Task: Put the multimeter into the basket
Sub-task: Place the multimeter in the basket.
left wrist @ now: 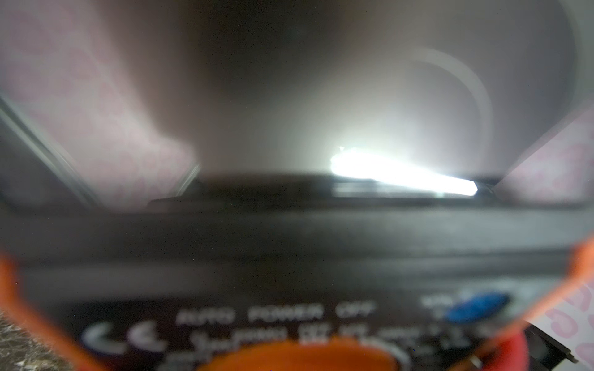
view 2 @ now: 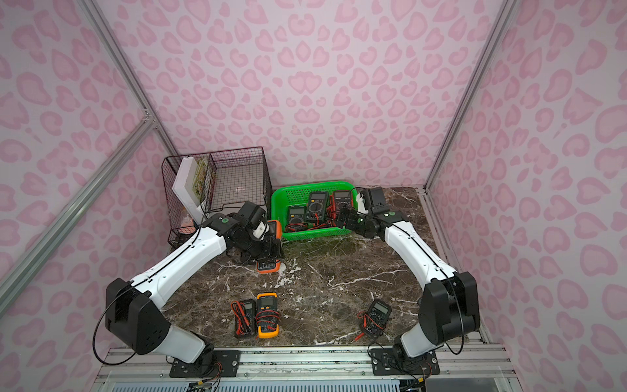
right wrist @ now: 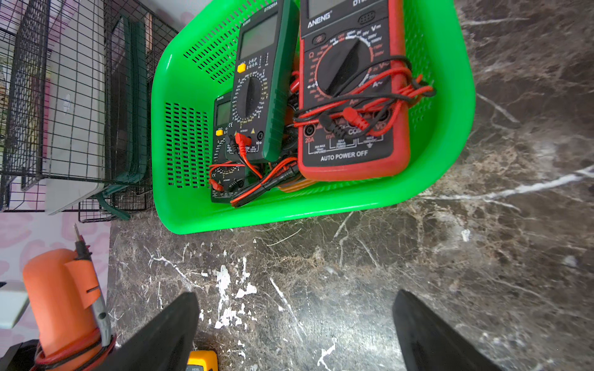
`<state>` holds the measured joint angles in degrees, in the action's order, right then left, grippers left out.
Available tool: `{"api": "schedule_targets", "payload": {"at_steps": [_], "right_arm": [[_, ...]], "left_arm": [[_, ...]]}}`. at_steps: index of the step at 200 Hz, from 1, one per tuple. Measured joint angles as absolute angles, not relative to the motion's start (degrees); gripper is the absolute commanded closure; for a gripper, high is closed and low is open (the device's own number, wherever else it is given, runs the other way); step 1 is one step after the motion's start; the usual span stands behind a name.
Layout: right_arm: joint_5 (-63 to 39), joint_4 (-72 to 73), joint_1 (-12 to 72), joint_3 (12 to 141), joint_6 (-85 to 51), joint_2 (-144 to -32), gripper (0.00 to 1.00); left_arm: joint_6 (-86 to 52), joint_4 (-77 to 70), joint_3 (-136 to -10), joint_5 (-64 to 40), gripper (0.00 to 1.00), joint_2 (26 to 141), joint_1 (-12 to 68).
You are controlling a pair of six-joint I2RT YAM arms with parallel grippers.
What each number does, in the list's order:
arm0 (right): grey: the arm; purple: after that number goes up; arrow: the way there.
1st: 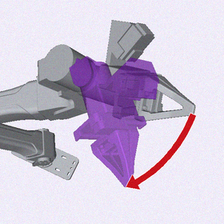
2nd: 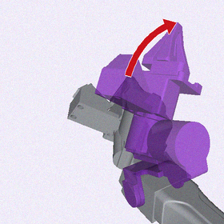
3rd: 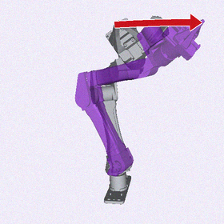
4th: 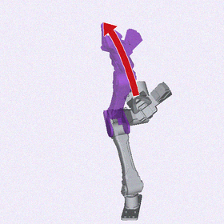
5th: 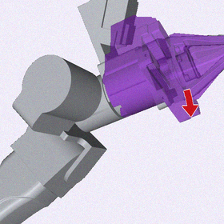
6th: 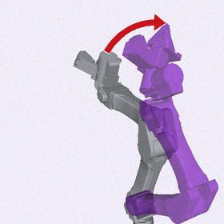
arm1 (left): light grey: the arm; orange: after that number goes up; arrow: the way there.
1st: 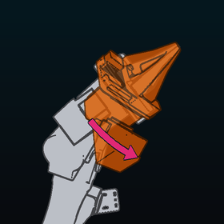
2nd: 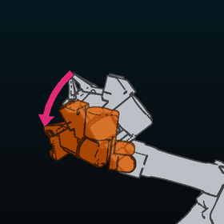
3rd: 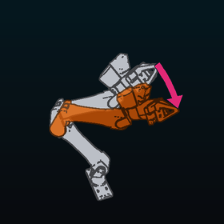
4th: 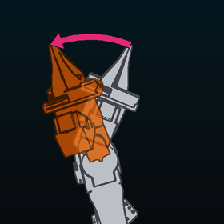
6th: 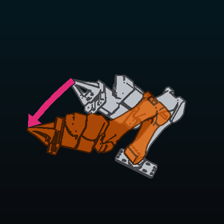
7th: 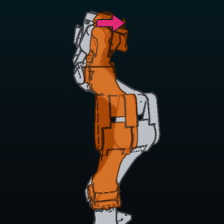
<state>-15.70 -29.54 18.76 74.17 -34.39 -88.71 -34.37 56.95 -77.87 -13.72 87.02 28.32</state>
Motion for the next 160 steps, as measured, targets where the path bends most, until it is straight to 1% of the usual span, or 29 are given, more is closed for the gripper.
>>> {"api": "schedule_targets", "payload": {"at_steps": [35, 65, 106, 160], "right_arm": [[-15.7, -29.7, 18.2, 74.8, -34.2, -89.4, 0.01], [-15.8, -29.7, 17.9, 75.3, -33.9, -89.9, 0.01], [-16.0, -29.7, 17.5, 76.4, -33.4, -90.7, 0.01], [-15.9, -29.7, 17.2, 76.9, -33.1, -91.4, 0.01]], "left_arm": [[-34.4, 57.1, -78.6, -14.6, 1.0, 85.3, 29.6], [-34.4, 57.1, -82.5, -15.5, 1.0, 87.3, 30.0], [-32.9, 57.1, -92.3, -15.4, 1.0, 95.1, 30.1], [-29.8, 58.0, -109.3, -13.4, 1.0, 108.7, 30.1]]}}
